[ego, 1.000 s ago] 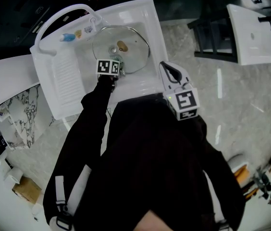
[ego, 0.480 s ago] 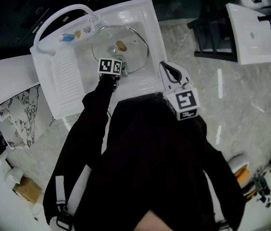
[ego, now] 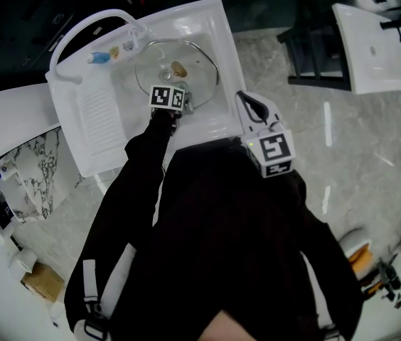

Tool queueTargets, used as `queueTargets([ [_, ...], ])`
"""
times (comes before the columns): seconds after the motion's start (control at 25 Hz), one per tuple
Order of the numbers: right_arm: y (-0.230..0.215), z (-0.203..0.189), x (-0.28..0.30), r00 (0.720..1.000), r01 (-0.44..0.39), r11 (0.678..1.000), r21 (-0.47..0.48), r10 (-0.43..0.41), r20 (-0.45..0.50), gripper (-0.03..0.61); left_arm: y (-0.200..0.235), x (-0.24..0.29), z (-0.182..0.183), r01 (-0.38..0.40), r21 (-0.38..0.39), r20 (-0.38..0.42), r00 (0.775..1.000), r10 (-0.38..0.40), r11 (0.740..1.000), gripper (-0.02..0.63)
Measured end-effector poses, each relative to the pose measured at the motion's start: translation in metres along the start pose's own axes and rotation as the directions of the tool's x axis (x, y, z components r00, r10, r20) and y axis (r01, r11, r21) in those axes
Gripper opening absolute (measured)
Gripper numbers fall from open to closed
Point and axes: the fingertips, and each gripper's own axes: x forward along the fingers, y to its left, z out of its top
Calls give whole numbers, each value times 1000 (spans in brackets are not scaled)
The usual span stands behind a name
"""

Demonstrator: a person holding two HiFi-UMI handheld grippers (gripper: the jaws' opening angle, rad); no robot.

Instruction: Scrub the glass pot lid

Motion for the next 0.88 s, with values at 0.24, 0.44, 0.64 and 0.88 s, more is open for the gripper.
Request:
queueTargets([
  [0.24,-3,-1,-2,1000,5,1000,8,-5,6,3,-9,3,4,8,15,-3,1000,-8,1000,63],
  [0.44,-4,1,-4,1000,4,1000,-4,-4,2,3,-15,3,6,16,23,-8,1000,-15,1000,63],
  [0.64,-6,4,-6,1000,15,1000,7,-15,13,3,-23,4,8,28,32,-12,1000,-28,999,63],
  [0.88,-9,5,-6,999,26,1000,12,-27,25,2,-33,6,12,47,53,-16,999,-46,998,63],
])
